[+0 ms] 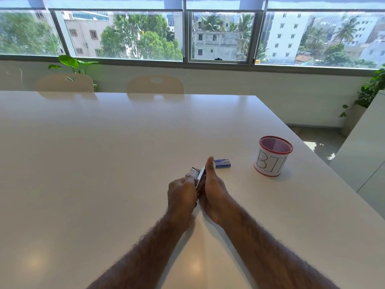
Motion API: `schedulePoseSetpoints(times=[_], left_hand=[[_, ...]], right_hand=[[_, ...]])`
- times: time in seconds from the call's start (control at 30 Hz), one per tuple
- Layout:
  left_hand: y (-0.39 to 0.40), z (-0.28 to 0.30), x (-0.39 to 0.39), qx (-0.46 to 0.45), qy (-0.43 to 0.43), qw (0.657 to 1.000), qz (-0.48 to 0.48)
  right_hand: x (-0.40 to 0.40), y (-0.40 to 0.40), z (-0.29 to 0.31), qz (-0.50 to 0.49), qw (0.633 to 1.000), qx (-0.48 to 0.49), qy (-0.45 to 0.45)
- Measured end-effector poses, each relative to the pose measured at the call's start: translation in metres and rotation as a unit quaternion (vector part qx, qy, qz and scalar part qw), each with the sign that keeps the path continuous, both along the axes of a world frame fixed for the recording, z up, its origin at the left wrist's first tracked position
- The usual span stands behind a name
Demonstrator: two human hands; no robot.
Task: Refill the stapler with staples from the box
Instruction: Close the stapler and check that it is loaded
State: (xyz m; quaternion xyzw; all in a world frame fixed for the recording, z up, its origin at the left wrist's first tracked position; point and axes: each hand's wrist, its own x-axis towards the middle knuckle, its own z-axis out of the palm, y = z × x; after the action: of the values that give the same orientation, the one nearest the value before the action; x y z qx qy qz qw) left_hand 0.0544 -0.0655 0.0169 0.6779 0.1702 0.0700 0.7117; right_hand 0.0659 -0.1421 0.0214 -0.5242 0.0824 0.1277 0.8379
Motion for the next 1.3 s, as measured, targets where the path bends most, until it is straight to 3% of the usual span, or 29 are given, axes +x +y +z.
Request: schedulePoseSetpoints(times=[0.2,0.33,0.47,1.3], left_hand=[[-0.006,-0.003,-0.004,0.192,-0.082,0.977,-0.030],[-0.010,-0.004,-0.010,0.254,-0.125,0.956,-0.081],[-0.016,-0.006,-0.013,0.316,-0.152,0.933,-0.084],[-0.019,-0.007,-0.015,0.379,-0.187,0.904,-0.062]], right_hand=[[0.009,-0.011,-0.006,0.019,0.996,0.082,0.020],[0.008,-0.014,-0.003,0.004,0.968,0.241,0.066],[0.009,-0.016,-0.004,0.008,0.959,0.271,0.086],[0.005,-0.016,0.003,0.008,0.956,0.274,0.104]])
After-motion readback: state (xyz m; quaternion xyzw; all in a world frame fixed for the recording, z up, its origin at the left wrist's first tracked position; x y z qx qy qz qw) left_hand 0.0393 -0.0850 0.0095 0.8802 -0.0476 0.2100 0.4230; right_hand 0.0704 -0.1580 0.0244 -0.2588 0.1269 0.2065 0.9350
